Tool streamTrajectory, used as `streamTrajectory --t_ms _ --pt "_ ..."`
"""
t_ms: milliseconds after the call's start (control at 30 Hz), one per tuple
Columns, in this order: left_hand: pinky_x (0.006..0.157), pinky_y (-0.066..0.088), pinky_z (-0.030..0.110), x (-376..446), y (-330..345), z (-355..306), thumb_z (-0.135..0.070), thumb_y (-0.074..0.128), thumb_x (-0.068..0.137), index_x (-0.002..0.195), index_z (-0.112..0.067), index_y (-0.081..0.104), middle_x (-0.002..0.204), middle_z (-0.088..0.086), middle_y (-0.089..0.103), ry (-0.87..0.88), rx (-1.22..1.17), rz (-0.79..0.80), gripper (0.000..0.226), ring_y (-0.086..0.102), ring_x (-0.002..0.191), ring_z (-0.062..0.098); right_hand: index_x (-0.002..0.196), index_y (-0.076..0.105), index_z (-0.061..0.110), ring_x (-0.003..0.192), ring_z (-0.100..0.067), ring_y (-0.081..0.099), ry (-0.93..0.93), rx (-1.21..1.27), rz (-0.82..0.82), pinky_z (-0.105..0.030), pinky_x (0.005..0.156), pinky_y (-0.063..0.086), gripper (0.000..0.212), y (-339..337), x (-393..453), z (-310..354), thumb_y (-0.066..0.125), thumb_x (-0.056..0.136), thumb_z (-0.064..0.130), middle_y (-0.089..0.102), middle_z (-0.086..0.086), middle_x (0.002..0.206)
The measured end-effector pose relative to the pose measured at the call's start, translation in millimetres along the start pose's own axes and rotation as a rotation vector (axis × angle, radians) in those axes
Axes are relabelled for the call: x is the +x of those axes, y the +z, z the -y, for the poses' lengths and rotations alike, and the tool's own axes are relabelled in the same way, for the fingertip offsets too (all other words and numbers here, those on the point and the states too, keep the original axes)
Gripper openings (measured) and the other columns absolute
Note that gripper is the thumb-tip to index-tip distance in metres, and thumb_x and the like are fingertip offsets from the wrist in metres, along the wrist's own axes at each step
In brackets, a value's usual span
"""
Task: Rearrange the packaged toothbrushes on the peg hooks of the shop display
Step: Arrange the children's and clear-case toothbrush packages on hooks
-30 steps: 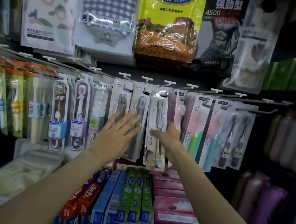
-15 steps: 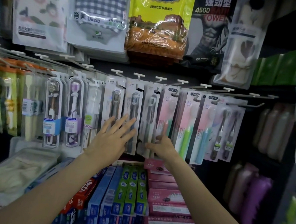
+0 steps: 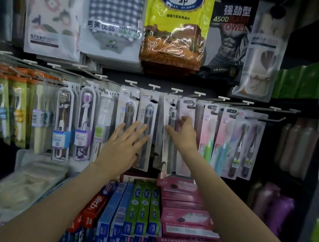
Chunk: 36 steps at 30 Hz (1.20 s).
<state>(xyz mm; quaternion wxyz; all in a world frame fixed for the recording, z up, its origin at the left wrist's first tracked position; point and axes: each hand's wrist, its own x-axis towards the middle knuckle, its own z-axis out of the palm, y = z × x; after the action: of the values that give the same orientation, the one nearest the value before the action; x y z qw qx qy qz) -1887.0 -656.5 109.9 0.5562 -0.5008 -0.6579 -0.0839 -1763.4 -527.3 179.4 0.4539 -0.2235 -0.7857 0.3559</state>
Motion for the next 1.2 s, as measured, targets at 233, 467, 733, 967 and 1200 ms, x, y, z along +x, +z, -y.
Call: streamTrajectory --t_ms 233,467,733,967,1200 --pt "0.106 0.019 0.045 24 -7 9 -0.012 0.080 0.056 0.122 -0.010 0.059 0.136 0.013 0.049 -0.009 0.057 -0.028 0.070 0.037 0.130 0.029 0.139 0.026 0.006 0.122 -0.027 0.047 0.056 0.094 0.063 -0.034 0.097 0.041 0.061 13 23 19 0.059 0.090 0.020 0.046 -0.013 0.136" --pt "0.105 0.022 0.047 27 -12 18 -0.015 0.082 0.054 0.124 -0.011 0.058 0.136 0.013 0.050 -0.012 0.090 -0.008 0.074 0.047 0.126 0.032 0.126 0.038 0.005 0.098 -0.017 0.054 0.081 0.208 0.067 -0.026 0.082 0.043 0.043 18 29 22 0.059 0.089 0.010 0.055 -0.005 0.108" --pt "0.104 0.022 0.047 30 -11 16 -0.014 0.081 0.056 0.125 -0.011 0.057 0.138 0.014 0.047 -0.035 0.075 0.021 0.074 0.045 0.127 0.032 0.125 0.036 0.014 0.097 -0.013 0.055 0.075 0.342 0.250 -0.021 0.081 0.043 0.041 -6 19 17 0.057 0.090 0.007 0.057 -0.002 0.110" --pt "0.106 0.020 0.046 31 -7 6 -0.011 0.077 0.060 0.127 -0.012 0.055 0.139 0.012 0.047 -0.025 0.032 0.025 0.070 0.032 0.132 0.027 0.141 0.024 0.011 0.125 -0.023 0.043 0.001 0.178 0.235 -0.029 0.098 0.035 0.062 -14 20 15 0.059 0.090 0.012 0.043 -0.011 0.138" --pt "0.107 0.020 0.045 33 -14 6 -0.014 0.079 0.058 0.127 -0.011 0.056 0.137 0.011 0.049 -0.072 0.004 0.057 0.073 0.047 0.126 0.029 0.145 0.020 0.011 0.134 -0.022 0.033 -0.203 -0.031 0.056 -0.034 0.111 0.030 0.067 -13 15 22 0.058 0.090 0.011 0.032 -0.008 0.146"
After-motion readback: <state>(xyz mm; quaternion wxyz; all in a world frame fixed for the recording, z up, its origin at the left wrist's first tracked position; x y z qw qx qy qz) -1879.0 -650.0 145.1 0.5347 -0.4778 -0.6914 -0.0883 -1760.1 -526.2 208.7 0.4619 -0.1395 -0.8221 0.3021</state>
